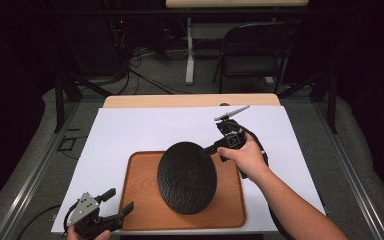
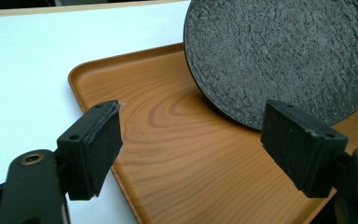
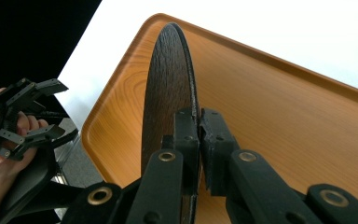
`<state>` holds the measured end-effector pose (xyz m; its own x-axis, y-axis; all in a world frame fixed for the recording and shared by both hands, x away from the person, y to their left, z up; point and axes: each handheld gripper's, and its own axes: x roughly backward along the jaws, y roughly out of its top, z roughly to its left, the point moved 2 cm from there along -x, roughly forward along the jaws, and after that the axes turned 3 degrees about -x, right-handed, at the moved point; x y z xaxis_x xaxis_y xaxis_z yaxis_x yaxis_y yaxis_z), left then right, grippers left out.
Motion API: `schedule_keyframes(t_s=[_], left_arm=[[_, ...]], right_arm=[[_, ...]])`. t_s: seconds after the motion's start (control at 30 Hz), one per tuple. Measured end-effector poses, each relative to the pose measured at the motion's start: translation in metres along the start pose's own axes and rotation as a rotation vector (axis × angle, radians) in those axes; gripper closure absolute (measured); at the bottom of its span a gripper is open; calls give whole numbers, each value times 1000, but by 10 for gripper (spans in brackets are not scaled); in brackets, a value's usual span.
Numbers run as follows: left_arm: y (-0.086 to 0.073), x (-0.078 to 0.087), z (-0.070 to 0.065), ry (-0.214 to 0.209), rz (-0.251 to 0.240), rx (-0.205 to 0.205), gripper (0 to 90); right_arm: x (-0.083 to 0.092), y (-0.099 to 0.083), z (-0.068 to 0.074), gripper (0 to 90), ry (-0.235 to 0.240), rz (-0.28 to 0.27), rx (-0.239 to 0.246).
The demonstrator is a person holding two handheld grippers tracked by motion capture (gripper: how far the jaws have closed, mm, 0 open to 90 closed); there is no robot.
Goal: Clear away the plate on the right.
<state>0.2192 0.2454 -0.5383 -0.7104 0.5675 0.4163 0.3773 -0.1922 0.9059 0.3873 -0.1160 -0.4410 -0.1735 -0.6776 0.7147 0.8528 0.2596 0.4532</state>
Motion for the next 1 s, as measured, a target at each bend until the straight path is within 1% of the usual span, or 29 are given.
schedule_keyframes(t_s=[0.07,0.13,0.17,0.23,0.27,0.3,0.53,0.57,0.7,0.73,1.0], left_arm=[[0,0,0,-2,3,0,206],[0,0,0,0,0,2,206],[0,0,0,0,0,1,206],[0,0,0,0,0,0,206],[0,0,0,0,0,0,206],[0,0,0,-1,1,0,206],[0,0,0,0,1,0,206],[0,0,0,0,1,0,206],[0,1,1,-6,2,2,206],[0,1,1,-6,3,1,206],[0,0,1,-3,7,2,206]], right_arm=[[-2,-1,2,862,1,8,-7],[-4,-1,2,862,-2,8,5],[-6,-2,2,864,-16,13,2],[-6,-1,1,864,-14,16,3],[-6,-2,1,865,-16,17,-5],[-6,-2,1,866,-25,12,3],[-5,-2,5,869,-45,15,32],[-5,-2,6,870,-48,17,24],[-5,-3,8,871,-59,14,44],[-4,-3,9,871,-60,16,36],[-4,-4,12,874,-82,14,61]])
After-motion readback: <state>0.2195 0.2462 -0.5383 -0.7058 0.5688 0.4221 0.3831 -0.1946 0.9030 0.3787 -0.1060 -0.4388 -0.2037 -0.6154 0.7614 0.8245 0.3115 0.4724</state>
